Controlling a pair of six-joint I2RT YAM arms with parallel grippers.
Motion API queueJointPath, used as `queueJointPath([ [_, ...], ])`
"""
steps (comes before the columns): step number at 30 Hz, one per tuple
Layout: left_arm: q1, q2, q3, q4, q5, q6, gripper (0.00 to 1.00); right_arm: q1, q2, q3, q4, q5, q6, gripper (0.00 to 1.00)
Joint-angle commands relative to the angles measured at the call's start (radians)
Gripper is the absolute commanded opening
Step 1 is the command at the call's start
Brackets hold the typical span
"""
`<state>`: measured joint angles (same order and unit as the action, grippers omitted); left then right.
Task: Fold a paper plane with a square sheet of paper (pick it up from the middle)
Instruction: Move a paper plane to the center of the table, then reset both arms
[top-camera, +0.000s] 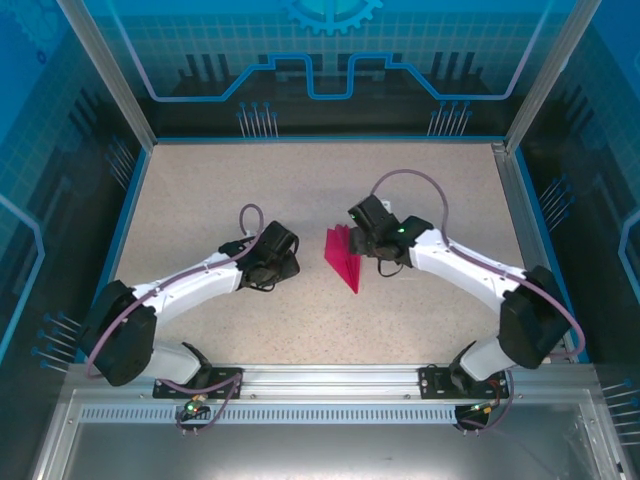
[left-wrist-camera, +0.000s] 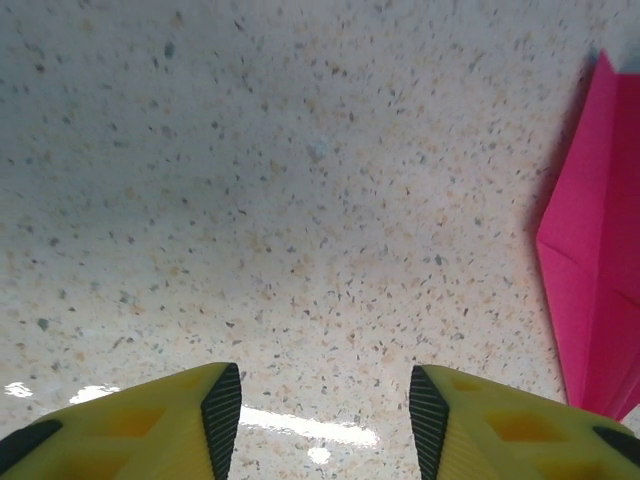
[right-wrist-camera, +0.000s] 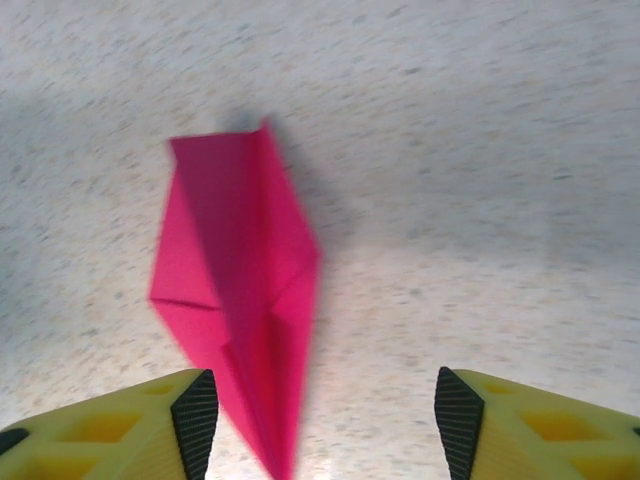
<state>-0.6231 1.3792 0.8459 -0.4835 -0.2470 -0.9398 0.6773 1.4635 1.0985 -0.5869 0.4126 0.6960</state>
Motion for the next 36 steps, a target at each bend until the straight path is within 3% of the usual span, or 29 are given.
queueJointPath([
  [1,0.023,-0.066,-0.021,-0.018,-0.067,0.044,0.59,-0.076,-0.112,-0.056,-0.035,0.153,-0.028,0.66],
  [7,0.039,-0.206,-0.078,-0.010,-0.177,0.088,0.85,-0.253,-0.283,-0.180,0.057,0.228,-0.172,0.74],
  [11,0.060,-0.284,-0.115,-0.031,-0.242,0.108,0.99,-0.385,-0.290,-0.291,0.201,0.217,-0.272,0.74],
  [18,0.147,-0.349,-0.135,-0.086,-0.342,0.167,0.99,-0.530,-0.132,-0.463,0.652,0.098,-0.534,0.75],
  [21,0.183,-0.366,-0.147,-0.067,-0.392,0.207,0.98,-0.587,-0.057,-0.515,0.902,-0.026,-0.579,0.75],
  [26,0.287,-0.344,-0.157,0.033,-0.406,0.300,0.99,-0.601,0.002,-0.536,1.082,-0.161,-0.642,0.75],
  [29,0.344,-0.312,-0.165,0.122,-0.421,0.381,0.98,-0.594,-0.009,-0.675,1.306,-0.271,-0.701,0.74],
  [31,0.370,-0.296,-0.188,0.214,-0.441,0.444,0.99,-0.581,0.038,-0.789,1.573,-0.320,-0.744,0.73],
  [35,0.421,-0.245,-0.259,0.450,-0.453,0.565,0.98,-0.588,0.040,-0.673,1.350,-0.287,-0.711,0.76],
  [36,0.442,-0.227,-0.250,0.464,-0.422,0.581,0.98,-0.624,0.040,-0.674,1.355,-0.337,-0.693,0.83],
])
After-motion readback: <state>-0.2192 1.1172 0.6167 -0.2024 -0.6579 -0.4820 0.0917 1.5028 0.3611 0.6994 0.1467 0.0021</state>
